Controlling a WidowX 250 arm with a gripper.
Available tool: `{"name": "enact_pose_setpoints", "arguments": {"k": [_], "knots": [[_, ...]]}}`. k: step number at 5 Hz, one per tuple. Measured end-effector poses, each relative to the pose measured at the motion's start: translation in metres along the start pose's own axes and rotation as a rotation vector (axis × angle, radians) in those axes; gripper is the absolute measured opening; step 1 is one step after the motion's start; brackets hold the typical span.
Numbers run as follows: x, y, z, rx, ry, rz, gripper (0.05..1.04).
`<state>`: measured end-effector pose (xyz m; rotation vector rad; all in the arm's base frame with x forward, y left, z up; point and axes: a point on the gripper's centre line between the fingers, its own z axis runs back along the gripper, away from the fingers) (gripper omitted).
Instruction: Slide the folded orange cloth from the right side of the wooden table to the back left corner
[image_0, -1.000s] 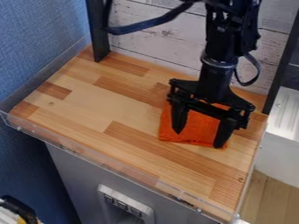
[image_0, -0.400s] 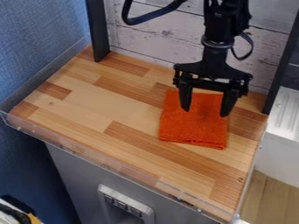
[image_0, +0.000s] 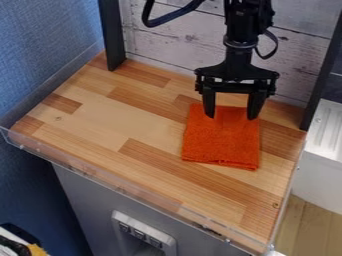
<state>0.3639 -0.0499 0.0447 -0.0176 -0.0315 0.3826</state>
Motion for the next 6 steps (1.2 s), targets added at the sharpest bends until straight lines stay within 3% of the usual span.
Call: {"name": "enact_pose_setpoints", "arguments": {"k": [3,5,6], "knots": [[0.027,-0.001,-0.001,0.04,-0.001,0.092,0.999],[0.025,-0.014,0.004,0.058,0.015,0.104,0.952],[0.024,-0.016,0.002,0.061,0.031,0.108,0.672]]}}
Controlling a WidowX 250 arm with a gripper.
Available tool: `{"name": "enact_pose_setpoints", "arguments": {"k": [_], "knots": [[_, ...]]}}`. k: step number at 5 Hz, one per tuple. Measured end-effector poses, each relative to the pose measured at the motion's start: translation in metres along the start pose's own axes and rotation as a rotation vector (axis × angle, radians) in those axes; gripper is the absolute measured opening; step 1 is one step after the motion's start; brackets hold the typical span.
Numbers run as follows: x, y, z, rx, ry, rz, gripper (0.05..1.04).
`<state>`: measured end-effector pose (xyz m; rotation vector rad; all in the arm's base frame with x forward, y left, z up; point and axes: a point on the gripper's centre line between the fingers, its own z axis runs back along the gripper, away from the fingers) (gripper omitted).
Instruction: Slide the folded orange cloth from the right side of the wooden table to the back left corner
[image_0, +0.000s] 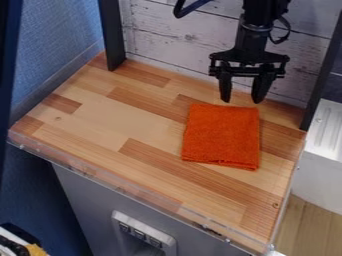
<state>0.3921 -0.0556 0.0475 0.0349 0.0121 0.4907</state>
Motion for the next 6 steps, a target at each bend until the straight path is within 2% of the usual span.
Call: {"name": "enact_pose_setpoints", "arguments": {"k": [1,2,3,4,6], "knots": [[-0.001,-0.003,-0.001,-0.01,0.01,0.004,0.372],[-0.001,-0.005,-0.006,-0.026,0.013,-0.012,0.157],[0.0,-0.007,-0.01,-0.043,0.011,-0.025,0.066],[0.0,-0.003,-0.02,-0.052,0.015,-0.019,0.059],[-0.001,-0.002,-0.026,-0.067,0.01,-0.018,0.059]]}}
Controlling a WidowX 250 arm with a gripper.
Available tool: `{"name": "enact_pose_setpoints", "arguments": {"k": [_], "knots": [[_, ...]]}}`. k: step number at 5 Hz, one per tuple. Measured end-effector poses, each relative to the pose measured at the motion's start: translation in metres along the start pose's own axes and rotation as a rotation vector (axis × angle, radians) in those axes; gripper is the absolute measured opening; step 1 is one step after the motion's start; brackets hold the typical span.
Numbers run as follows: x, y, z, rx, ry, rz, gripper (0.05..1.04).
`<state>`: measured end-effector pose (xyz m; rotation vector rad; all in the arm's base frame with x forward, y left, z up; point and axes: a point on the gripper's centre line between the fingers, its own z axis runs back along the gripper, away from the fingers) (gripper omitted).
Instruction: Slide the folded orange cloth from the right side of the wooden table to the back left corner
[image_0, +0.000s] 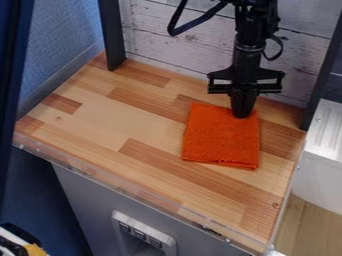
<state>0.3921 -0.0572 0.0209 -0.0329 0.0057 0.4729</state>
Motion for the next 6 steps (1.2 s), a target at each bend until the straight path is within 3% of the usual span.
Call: {"name": "enact_pose_setpoints", "arguments": {"k": [2,3,5,6], "knots": [[0.002,-0.001,-0.008,0.011,-0.011,0.003,0.059],[-0.001,0.005,-0.011,0.009,-0.022,-0.06,0.059],[0.01,0.041,-0.011,0.007,-0.036,-0.232,0.059],[0.029,0.072,-0.008,0.011,-0.041,-0.294,0.059]]}}
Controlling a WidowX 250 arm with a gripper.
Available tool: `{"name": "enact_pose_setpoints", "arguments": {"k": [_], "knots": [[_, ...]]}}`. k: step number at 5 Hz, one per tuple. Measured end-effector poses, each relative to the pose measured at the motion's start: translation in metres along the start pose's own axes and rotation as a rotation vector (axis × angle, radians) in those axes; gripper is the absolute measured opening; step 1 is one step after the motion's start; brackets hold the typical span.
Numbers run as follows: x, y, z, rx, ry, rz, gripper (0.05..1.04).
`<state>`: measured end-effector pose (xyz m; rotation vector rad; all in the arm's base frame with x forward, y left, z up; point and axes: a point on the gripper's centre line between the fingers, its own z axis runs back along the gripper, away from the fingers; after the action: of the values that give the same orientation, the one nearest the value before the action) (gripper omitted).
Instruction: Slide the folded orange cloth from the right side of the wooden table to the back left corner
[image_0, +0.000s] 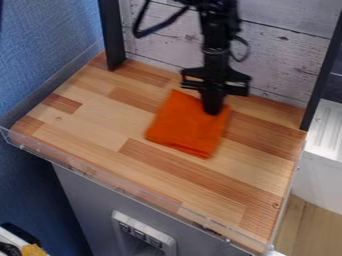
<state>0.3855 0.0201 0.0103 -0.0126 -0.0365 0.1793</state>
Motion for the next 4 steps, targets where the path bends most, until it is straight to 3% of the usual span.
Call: {"name": "enact_pose_setpoints", "arguments": {"k": [2,4], "knots": [[0.014,0.063,0.002,0.012,0.028,-0.113,0.059],[0.02,0.105,0.003,0.024,0.034,-0.176,0.059]]}}
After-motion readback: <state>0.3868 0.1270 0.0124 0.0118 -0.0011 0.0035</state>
